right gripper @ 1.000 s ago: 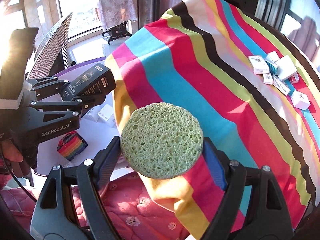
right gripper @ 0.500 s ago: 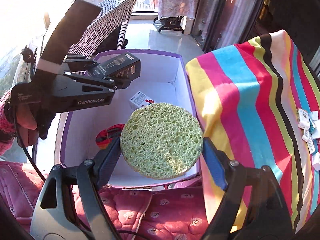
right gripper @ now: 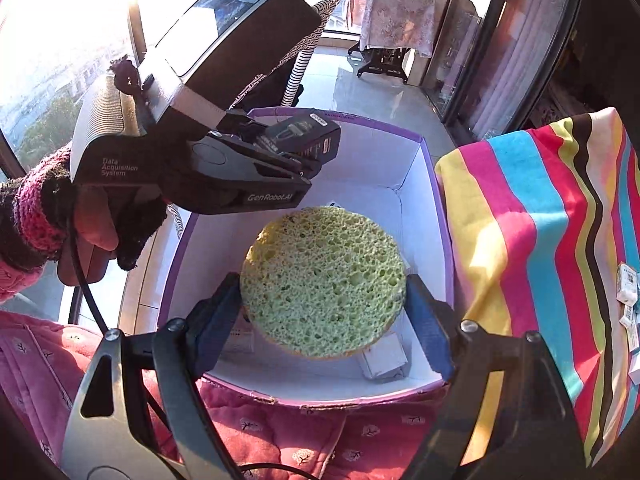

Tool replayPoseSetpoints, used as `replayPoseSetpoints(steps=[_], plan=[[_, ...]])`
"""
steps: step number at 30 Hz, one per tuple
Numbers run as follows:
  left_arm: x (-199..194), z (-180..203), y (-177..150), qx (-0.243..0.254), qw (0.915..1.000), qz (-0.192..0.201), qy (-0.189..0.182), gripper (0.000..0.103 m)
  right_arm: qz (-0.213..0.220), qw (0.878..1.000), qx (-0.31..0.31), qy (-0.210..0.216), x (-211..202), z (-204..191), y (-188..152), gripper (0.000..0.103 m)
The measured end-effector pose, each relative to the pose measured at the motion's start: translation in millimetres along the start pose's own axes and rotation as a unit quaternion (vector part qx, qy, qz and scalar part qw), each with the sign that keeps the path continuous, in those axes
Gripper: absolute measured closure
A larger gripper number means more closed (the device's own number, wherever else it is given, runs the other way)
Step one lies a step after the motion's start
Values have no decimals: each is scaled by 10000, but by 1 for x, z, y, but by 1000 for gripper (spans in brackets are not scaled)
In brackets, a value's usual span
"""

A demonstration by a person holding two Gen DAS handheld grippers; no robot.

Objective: Organize objects
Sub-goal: 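Open the left tool over the bin to drop the DORMI box while the right tool drops the sponge, then grasp the white DING ZHI DENTAL box with the right tool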

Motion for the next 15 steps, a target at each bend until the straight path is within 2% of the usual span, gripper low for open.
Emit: replayPoseSetpoints(steps=[1,4,8,12,15], plan=[[-1,0,0,-51,10000,4,31,26,18,10000,45,-3,0,2,-1,18],[-7,9,6,-72,9999,89,1,23,237,9992,325,-9,-11,16,-3,18],[-19,46,18,62,9991,224,-345,21,629,9930,973,-235,-38,55,-14,16],[-35,118,30,707,9933,367,-839,20,891,9754,1882,-723,-65,117,-41,15],[-48,182,40,1151,9819,422,-1442,20,945,9548,2519,-1261,-88,164,-74,15]])
Point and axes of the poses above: each gripper's, at about its wrist camera, not at the fingertips, and x roughly the way its jaws point, z to its right, y to its top, the point moved 6 cm from there along x, roughly the way its jaws point, and after that the axes turned 10 degrees about y, right-handed, at the moved point
